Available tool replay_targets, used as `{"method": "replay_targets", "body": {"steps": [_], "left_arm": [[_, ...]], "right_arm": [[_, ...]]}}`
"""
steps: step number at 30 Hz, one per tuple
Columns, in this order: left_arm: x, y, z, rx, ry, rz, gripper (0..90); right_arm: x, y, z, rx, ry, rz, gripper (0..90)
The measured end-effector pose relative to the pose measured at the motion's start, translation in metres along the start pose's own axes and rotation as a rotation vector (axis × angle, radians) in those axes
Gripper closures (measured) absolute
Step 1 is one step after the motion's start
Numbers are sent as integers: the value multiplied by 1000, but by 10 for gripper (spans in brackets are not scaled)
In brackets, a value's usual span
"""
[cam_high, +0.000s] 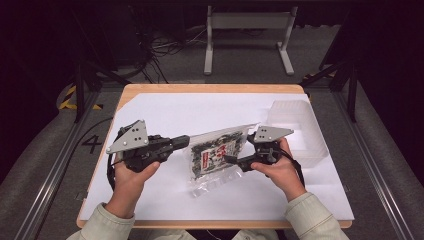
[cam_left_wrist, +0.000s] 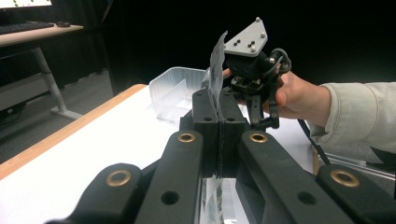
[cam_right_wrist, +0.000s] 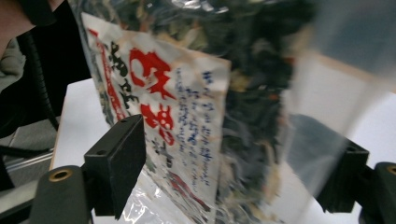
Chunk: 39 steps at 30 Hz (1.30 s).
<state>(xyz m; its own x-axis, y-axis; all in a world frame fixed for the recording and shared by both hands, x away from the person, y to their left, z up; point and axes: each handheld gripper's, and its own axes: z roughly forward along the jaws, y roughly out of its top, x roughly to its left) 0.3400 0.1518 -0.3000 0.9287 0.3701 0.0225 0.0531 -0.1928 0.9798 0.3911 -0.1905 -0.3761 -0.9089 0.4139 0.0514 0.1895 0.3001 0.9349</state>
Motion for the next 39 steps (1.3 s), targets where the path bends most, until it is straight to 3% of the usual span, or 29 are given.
{"method": "replay_targets", "body": {"steps": [3, 8, 18, 19, 30, 39], "left_arm": [[0, 0, 0, 1, 0, 0, 892], [0, 0, 2, 3, -6, -3, 891], [2, -1, 2, -6, -17, -13, 890], [2, 0, 2, -9, -15, -19, 889], [3, 1, 1, -7, -7, -31, 878], [5, -1, 1, 3, 25, -27, 837]], "right_arm": [[1, 0, 3, 12, 3, -21, 215], [-1, -2, 5, 23, 9, -9, 220], [0, -2, 4, 53, -2, -29, 320], [1, -1, 2, 66, 2, -42, 371], [4, 4, -6, 147, 52, -102, 575], [5, 5, -10, 180, 67, -154, 651]]}}
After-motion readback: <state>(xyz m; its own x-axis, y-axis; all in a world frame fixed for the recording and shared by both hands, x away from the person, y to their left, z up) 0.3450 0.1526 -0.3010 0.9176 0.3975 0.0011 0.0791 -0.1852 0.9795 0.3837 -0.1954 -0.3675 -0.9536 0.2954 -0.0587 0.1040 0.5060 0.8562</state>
